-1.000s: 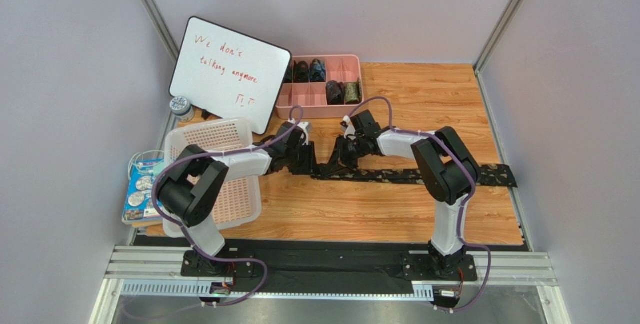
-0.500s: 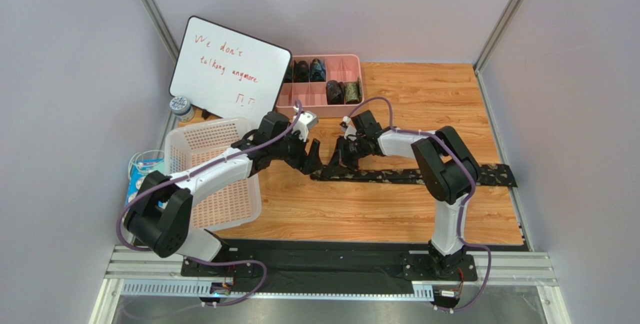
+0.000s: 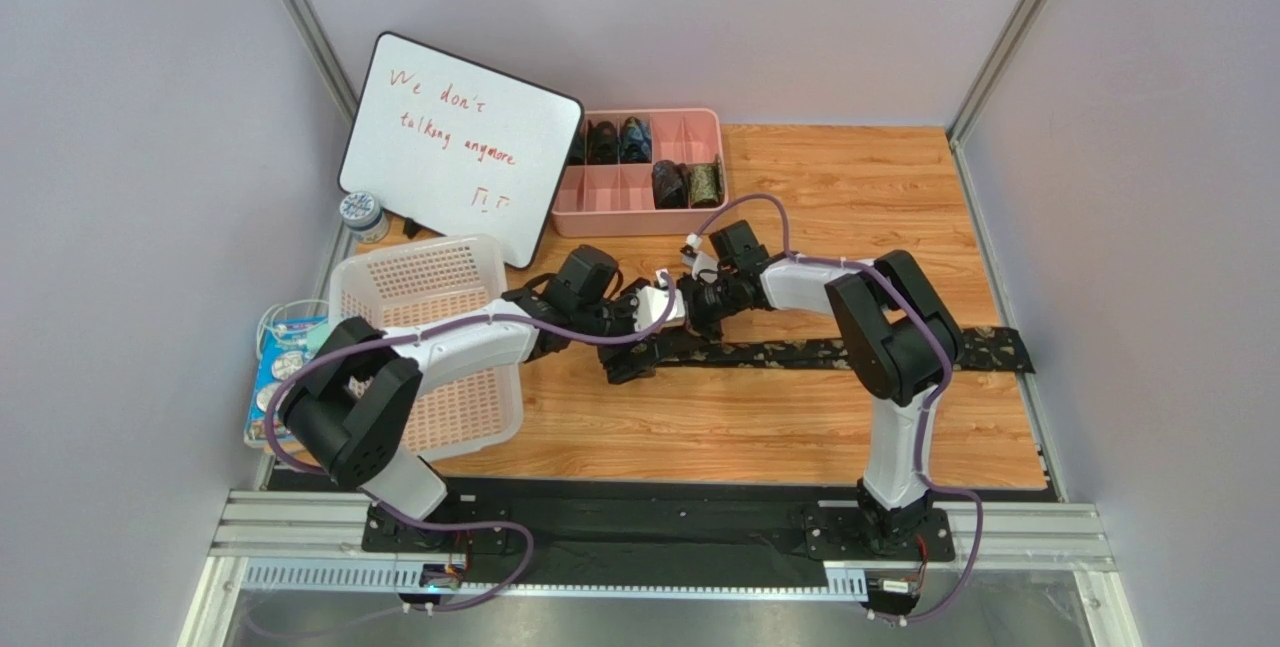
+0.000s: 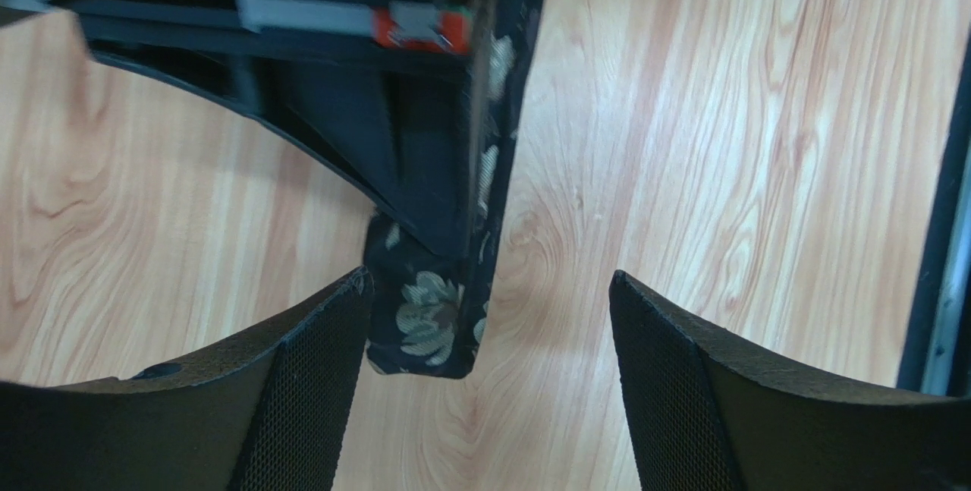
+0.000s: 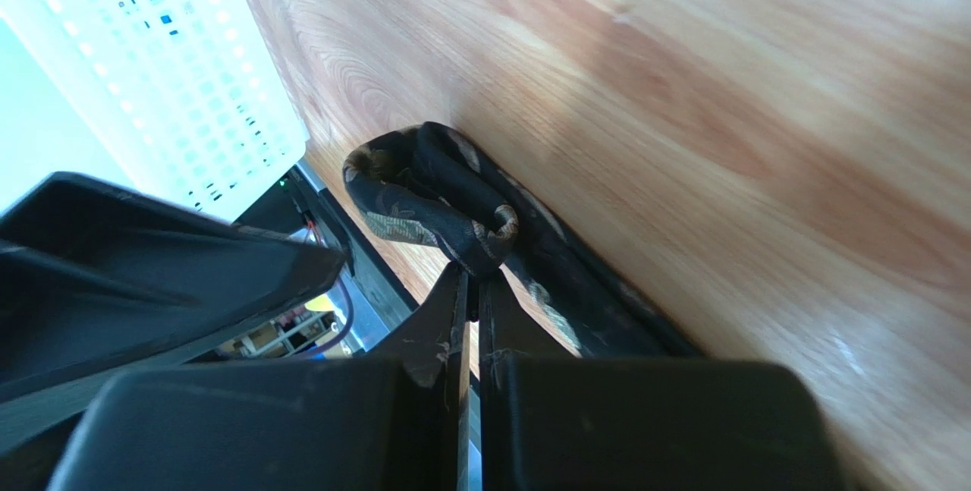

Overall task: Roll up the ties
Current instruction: Roll the tie at the center of the board.

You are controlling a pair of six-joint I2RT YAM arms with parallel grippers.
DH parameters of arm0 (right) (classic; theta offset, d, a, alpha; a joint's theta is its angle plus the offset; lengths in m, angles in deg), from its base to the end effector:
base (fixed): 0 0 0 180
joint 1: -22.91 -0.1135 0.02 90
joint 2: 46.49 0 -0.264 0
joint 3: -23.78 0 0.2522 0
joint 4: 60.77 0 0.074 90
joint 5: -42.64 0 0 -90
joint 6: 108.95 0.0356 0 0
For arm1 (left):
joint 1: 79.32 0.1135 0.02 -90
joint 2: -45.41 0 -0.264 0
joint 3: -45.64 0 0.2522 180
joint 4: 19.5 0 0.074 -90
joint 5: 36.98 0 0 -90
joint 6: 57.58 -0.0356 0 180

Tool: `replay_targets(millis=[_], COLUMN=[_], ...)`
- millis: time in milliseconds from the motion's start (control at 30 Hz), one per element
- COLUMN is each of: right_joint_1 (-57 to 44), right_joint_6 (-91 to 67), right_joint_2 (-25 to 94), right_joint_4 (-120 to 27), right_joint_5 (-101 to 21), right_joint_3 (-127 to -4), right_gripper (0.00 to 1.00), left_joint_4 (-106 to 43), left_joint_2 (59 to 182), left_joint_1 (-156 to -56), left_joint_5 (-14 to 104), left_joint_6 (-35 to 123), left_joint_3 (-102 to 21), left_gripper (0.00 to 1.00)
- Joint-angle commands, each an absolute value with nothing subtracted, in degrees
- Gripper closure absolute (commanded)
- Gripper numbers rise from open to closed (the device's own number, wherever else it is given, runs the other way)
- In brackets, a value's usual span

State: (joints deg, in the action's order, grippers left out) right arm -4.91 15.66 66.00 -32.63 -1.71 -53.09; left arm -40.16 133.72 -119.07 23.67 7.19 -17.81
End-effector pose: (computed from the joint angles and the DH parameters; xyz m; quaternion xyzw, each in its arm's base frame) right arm 0.3151 0.1951 0.1218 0.0347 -0.9013 -0.4315 0.0169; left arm 0.2307 -0.2146 0.1964 0.5618 0.7038 -0.2789 0.3336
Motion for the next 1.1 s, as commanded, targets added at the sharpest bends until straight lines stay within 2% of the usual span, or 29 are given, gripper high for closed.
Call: replay_targets(millis=[0,167,367,500,667,933,1067], right_joint_1=[-3.5,-2.8,-2.3,-2.3,-2.4,0.1,1.5], right_joint_6=[13.2,12.3,12.2,13.0,11.8,7.6,6.2], right_joint_2=[65.4,65.5,65.8,66.3,66.5,66.1,65.8], right_joint_4=[-31.6,-31.2,-31.3,-32.0,-31.4,-27.1,-25.7], right_joint_5=[0.8,1.5,1.9,2.6,2.4,2.5,2.8], right_joint_3=[-52.1,-51.7,-51.6,-51.4,-50.8,-50.4,-50.1], right_gripper=[1.00,1.00,1.00,1.00,1.00,1.00,1.00], left_joint_4=[-41.4,-46.0,-54.9,-60.5,-60.6,-58.9,-58.9], left_joint_2=[136.9,142.1,143.9,143.7,146.3,152.0,153.2], left_joint_1=[-120.9,-122.1,-122.1,-122.5,-125.5,-127.5,-128.9], left_joint_5=[25.6,31.9,29.6,26.7,32.1,38.5,37.5], left_joint_6=[-3.8,-8.4,-15.1,-14.3,-12.8,-9.4,-10.9], left_joint_3=[-22.9,-29.4,-32.7,-33.9,-34.5,-37.7,-37.3], left_gripper=[0.18,0.16,0.15,0.15,0.16,0.25,0.36])
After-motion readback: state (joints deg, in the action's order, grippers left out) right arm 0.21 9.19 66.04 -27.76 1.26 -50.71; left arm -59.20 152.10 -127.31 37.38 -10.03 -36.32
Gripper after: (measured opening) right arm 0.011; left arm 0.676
